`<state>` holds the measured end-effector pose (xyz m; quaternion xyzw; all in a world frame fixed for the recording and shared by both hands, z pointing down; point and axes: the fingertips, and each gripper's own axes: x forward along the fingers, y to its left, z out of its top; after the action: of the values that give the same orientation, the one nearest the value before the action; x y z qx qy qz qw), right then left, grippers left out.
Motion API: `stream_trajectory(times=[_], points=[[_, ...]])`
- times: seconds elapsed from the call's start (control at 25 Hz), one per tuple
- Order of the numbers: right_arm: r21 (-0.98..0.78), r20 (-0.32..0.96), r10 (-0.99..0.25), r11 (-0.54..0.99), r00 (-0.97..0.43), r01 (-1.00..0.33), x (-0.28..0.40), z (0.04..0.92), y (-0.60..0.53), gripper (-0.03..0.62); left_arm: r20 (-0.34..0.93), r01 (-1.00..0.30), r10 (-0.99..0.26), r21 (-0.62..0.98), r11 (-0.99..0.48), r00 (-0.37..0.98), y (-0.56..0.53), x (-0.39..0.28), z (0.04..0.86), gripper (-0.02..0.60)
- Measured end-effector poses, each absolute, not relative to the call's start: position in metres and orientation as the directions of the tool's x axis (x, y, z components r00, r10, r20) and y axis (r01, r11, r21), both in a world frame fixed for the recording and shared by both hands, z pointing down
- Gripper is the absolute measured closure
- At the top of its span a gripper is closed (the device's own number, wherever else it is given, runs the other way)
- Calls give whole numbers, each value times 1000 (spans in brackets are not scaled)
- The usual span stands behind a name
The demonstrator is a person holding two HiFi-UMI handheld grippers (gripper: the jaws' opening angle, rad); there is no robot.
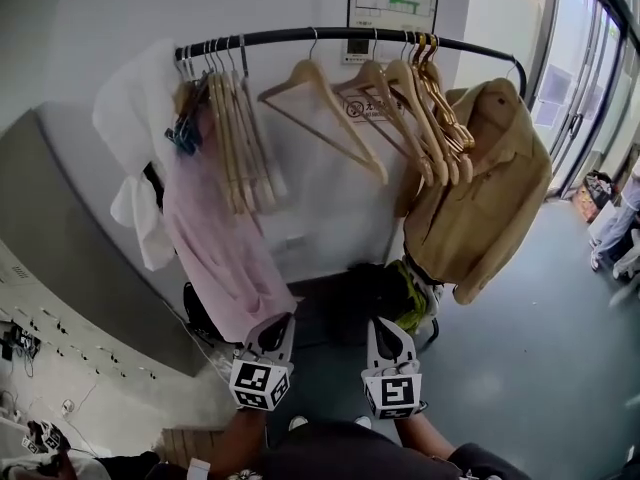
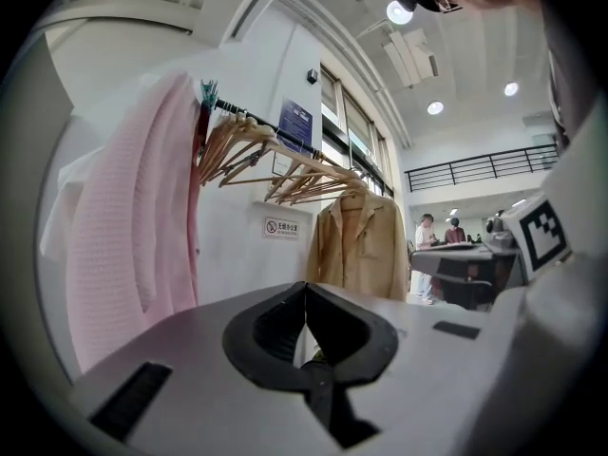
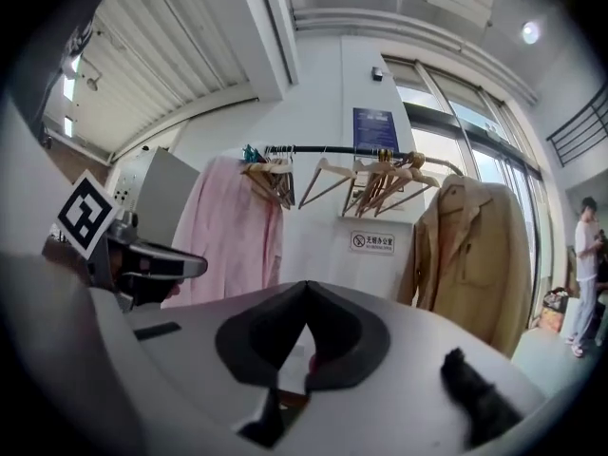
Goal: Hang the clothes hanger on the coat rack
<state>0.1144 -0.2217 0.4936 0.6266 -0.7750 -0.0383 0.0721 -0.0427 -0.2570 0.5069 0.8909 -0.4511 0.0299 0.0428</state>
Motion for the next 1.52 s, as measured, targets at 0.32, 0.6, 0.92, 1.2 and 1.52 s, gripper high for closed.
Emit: stream_trajectory(times=[0.32,0.6,0.92,1.2,1.52], points=[[139,99,-974,216,-204,-966,122,498,-223,580,82,-795,-791,48,-605,606,-256,-30,505,571],[122,65,-985,166,-159,-979,129,495,-226,580,76,-802,-798,42,-596,597,-258,-29,502,572],[109,41,-991,133,-129,-985,114,485,-228,580,69,-761,-758,20,-649,649,-253,-31,496,572],[108,63,-993,109,-103,-988,97,488,-226,580,66,-719,-717,10,-695,694,-247,-35,491,572],[119,29,-992,124,-122,-985,77,468,-225,582,38,-710,-709,27,-704,704,-246,-37,481,571]])
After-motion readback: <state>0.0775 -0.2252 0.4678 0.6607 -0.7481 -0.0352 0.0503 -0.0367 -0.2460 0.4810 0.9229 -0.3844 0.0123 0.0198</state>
